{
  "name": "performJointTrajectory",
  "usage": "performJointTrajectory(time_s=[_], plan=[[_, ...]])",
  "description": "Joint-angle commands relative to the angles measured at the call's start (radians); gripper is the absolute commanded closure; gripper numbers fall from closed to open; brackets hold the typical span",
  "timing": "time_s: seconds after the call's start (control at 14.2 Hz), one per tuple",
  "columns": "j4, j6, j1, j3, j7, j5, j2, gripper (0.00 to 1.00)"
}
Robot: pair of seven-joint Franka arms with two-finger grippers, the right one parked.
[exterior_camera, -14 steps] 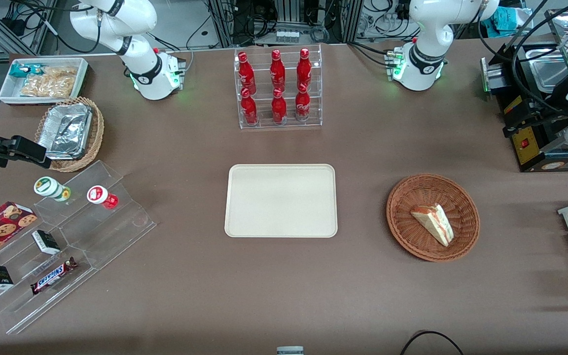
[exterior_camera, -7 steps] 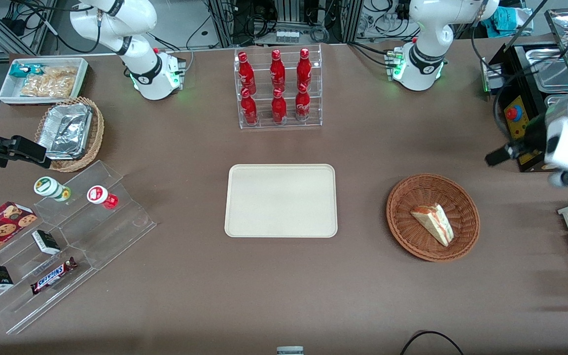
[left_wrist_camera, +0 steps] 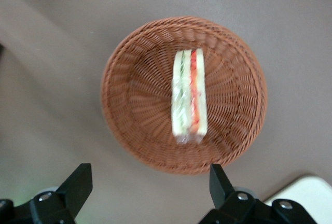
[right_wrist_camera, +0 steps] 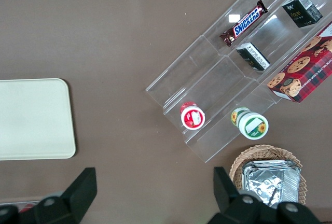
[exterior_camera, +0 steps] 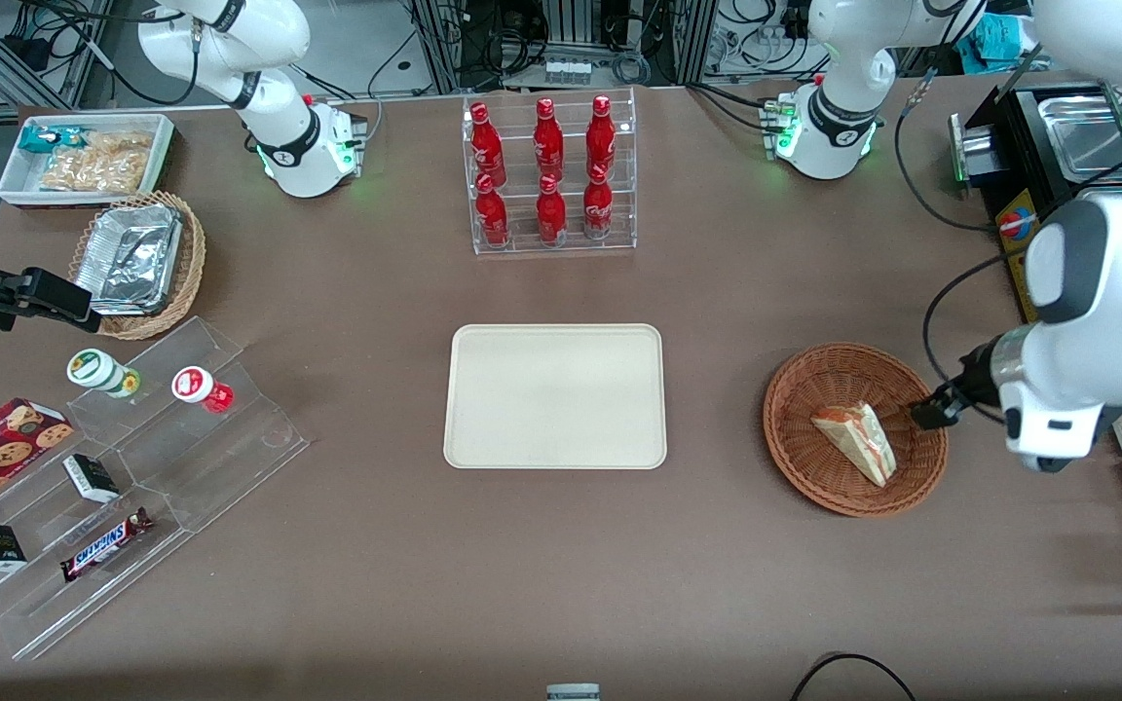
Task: Place sandwich from basket to tray
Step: 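Move the left gripper down over the sandwich in the wicker basket, then close the left gripper on the wrapped sandwich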
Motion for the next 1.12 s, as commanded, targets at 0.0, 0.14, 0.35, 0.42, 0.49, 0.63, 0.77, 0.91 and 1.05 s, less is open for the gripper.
performJointTrajectory(time_s=[0.0,0.14,0.35,0.42,0.49,0.63,0.77,0.91,1.05], plan=[[0.016,0.081,-0.031,-0.002,-0.118,0.02,0.086,0.0],[-0.042,0.172,-0.04,-0.002,-0.14,0.022,0.102,0.0],[-0.164,0.296,-0.04,-0.001,-0.143,0.023,0.081,0.0],[-0.196,0.319,-0.04,-0.001,-0.143,0.023,0.075,0.0],[-0.22,0.339,-0.04,0.001,-0.143,0.023,0.073,0.0],[-0.276,0.412,-0.038,0.001,-0.145,0.023,0.076,0.0],[-0.322,0.474,-0.037,0.002,-0.15,0.023,0.079,0.0],[-0.34,0.516,-0.032,0.002,-0.15,0.023,0.085,0.02],[-0.346,0.537,-0.031,0.002,-0.148,0.023,0.096,0.36]])
